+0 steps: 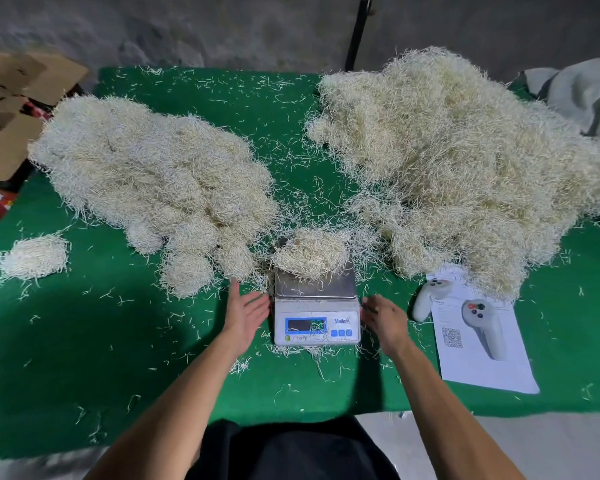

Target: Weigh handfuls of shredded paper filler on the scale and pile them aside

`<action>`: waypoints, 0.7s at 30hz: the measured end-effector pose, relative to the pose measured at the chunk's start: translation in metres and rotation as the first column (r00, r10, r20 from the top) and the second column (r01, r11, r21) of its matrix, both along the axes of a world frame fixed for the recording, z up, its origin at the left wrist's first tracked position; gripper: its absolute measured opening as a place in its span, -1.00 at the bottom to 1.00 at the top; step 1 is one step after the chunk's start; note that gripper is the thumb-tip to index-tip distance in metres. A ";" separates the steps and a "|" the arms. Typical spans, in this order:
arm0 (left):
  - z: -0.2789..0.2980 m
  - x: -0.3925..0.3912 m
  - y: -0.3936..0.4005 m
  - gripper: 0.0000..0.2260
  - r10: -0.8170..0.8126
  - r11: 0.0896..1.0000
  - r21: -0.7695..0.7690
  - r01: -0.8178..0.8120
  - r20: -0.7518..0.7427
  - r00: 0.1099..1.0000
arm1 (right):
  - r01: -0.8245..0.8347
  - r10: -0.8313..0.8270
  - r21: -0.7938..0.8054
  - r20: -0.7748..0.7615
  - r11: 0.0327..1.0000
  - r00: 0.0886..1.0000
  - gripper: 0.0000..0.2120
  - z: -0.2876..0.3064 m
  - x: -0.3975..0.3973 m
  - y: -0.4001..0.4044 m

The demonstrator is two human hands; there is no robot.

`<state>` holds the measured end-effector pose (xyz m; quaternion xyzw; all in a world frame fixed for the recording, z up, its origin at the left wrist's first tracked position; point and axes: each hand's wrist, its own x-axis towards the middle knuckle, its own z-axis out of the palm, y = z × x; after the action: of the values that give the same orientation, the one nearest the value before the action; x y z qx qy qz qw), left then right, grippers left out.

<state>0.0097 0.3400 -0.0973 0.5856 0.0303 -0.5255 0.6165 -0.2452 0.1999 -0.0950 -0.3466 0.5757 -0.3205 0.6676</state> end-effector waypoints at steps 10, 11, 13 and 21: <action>0.059 -0.035 -0.090 -0.57 -0.173 0.985 0.092 0.147 0.472 0.864 | -0.355 0.313 -0.400 -0.169 0.845 0.935 -0.58 0.058 0.122 -0.034; 0.062 -0.038 -0.096 -0.56 -0.173 0.984 0.096 0.148 0.385 0.906 | -0.414 0.350 -0.401 -0.225 0.817 0.909 -0.62 0.060 0.135 -0.030; 0.069 -0.038 -0.105 -0.51 -0.059 0.997 0.054 0.051 0.156 0.986 | -0.423 0.346 -0.389 -0.256 0.818 0.903 -0.65 0.059 0.157 -0.025; 0.117 -0.006 -0.106 -0.37 -0.012 0.998 -0.060 -0.006 -0.293 0.956 | -0.324 0.236 -0.531 -0.229 0.783 0.945 -0.35 0.099 0.203 -0.010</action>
<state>0.0036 0.2344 0.0196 0.4823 0.1044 -0.6080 0.6219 -0.0427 0.1898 0.0040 -0.6322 0.4461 -0.3458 0.5309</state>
